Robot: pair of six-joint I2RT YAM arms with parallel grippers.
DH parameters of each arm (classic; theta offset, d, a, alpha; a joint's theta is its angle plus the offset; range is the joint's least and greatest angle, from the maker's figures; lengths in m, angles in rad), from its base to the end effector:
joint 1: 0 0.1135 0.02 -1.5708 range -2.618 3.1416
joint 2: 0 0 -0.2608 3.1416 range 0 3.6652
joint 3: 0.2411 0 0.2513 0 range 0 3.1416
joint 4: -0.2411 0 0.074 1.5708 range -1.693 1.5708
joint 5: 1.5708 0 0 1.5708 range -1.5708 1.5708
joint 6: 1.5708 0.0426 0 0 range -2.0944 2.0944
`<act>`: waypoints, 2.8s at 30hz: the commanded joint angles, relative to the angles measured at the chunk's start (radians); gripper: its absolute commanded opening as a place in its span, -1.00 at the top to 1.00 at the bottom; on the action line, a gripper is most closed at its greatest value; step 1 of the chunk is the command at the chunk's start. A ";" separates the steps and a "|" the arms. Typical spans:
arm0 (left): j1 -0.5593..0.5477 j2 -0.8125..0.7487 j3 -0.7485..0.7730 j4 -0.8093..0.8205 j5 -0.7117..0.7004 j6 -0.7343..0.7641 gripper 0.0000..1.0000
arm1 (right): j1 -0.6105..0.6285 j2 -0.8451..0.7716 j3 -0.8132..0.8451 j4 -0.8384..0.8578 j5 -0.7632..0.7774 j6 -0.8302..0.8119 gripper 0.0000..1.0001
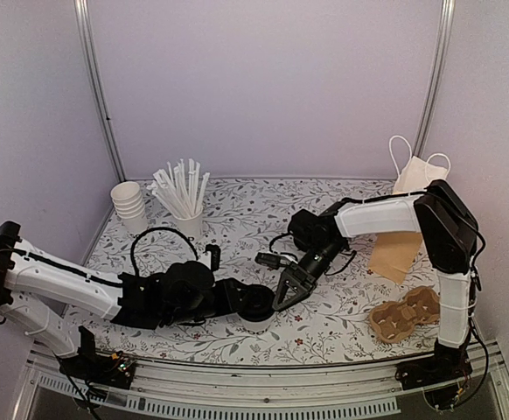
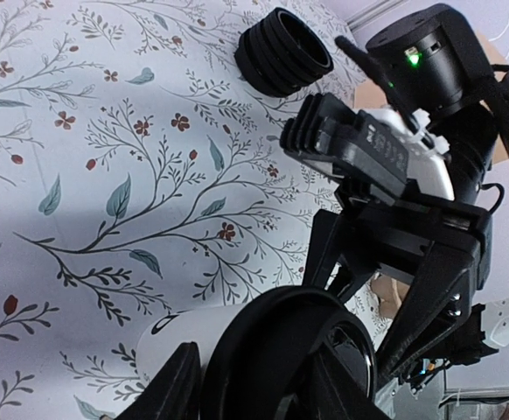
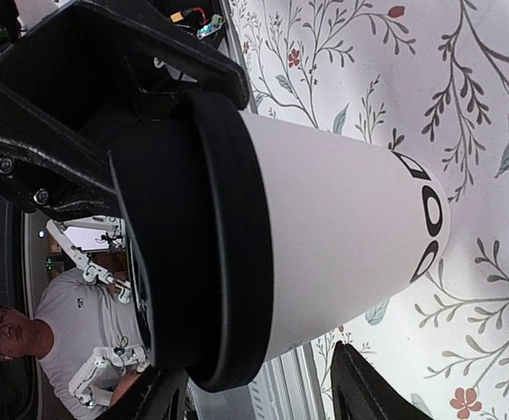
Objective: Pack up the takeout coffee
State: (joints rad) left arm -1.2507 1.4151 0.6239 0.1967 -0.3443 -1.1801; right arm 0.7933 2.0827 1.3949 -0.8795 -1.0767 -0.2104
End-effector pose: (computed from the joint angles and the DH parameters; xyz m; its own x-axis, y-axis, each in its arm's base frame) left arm 0.1044 -0.2691 0.1759 -0.8119 -0.3168 -0.4903 0.1438 0.7055 -0.6940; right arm 0.2361 0.2934 0.1381 -0.6150 -0.7660 -0.1873 -0.4791 0.1744 0.8602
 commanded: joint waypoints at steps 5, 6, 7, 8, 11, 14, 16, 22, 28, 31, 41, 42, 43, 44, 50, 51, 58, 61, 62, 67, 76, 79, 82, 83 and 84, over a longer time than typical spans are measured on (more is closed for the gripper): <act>-0.028 -0.050 -0.040 -0.169 -0.025 0.011 0.15 | 0.004 0.083 0.014 0.057 0.654 -0.057 -0.24; -0.031 -0.070 -0.040 -0.177 -0.037 0.014 0.12 | 0.000 0.065 0.033 0.056 0.678 -0.063 -0.25; -0.035 -0.090 -0.040 -0.184 -0.047 0.014 0.06 | -0.004 0.053 0.054 0.054 0.701 -0.065 -0.25; -0.039 -0.108 -0.039 -0.189 -0.058 0.016 0.01 | -0.012 0.038 0.077 0.053 0.717 -0.069 -0.25; -0.052 -0.163 -0.041 -0.194 -0.085 0.022 -0.16 | -0.035 0.035 0.159 0.021 0.710 -0.072 -0.25; -0.059 -0.202 -0.040 -0.194 -0.103 0.035 -0.26 | -0.042 0.078 0.238 -0.005 0.689 -0.083 -0.26; -0.062 -0.221 -0.041 -0.194 -0.113 0.032 -0.30 | -0.042 0.105 0.279 -0.018 0.671 -0.088 -0.26; -0.065 -0.235 -0.042 -0.243 -0.116 0.029 -0.34 | -0.042 0.098 0.304 -0.022 0.658 -0.095 -0.28; -0.060 -0.172 -0.021 -0.233 -0.096 0.061 -0.38 | -0.042 0.066 0.265 -0.006 0.650 -0.099 -0.29; -0.059 -0.127 -0.009 -0.221 -0.073 0.073 -0.37 | -0.042 0.061 0.255 -0.001 0.636 -0.101 -0.29; -0.055 -0.037 0.013 -0.230 -0.020 0.088 -0.28 | -0.042 -0.002 0.232 -0.012 0.532 -0.112 -0.31; -0.054 -0.038 0.011 -0.235 -0.017 0.086 -0.26 | -0.043 -0.019 0.218 -0.013 0.478 -0.114 -0.32; -0.053 -0.042 0.009 -0.241 -0.015 0.083 -0.24 | -0.044 -0.052 0.199 -0.014 0.417 -0.120 -0.32; -0.053 -0.043 0.008 -0.246 -0.012 0.079 -0.23 | -0.045 -0.071 0.180 -0.017 0.356 -0.123 -0.32; -0.051 -0.039 -0.027 -0.247 0.008 0.034 -0.15 | -0.045 -0.155 0.094 -0.046 0.168 -0.136 -0.41; -0.049 -0.037 -0.035 -0.239 0.013 0.027 -0.14 | -0.045 -0.158 0.084 -0.050 0.159 -0.142 -0.43; -0.048 0.003 -0.051 -0.214 0.051 0.010 -0.07 | 0.014 -0.149 0.067 -0.079 0.096 -0.191 -0.57; -0.047 0.015 -0.045 -0.214 0.059 0.008 -0.06 | 0.051 -0.138 0.067 -0.074 0.102 -0.192 -0.58; -0.047 0.017 -0.046 -0.214 0.060 0.007 -0.05 | 0.059 -0.133 0.067 -0.072 0.106 -0.189 -0.58; -0.048 0.022 -0.049 -0.213 0.066 -0.008 -0.03 | 0.081 -0.111 0.067 -0.055 0.160 -0.170 -0.59; -0.051 0.025 -0.051 -0.212 0.077 -0.012 0.01 | 0.112 -0.096 0.049 0.009 0.302 -0.122 -0.60; -0.050 0.030 -0.051 -0.177 0.078 -0.012 0.01 | 0.112 -0.082 0.050 0.020 0.307 -0.105 -0.60; -0.050 0.033 -0.053 -0.173 0.080 -0.012 0.02 | 0.112 -0.068 0.049 0.033 0.341 -0.087 -0.58; -0.051 0.033 -0.053 -0.172 0.082 -0.012 0.02 | 0.112 -0.062 0.048 0.037 0.354 -0.081 -0.57; -0.051 0.033 -0.052 -0.173 0.083 -0.012 0.02 | 0.112 -0.058 0.045 0.040 0.362 -0.074 -0.55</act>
State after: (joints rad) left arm -1.2976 1.3930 0.6159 0.1608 -0.3408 -1.1950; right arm 0.8986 1.9766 1.4567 -0.8959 -0.8013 -0.3248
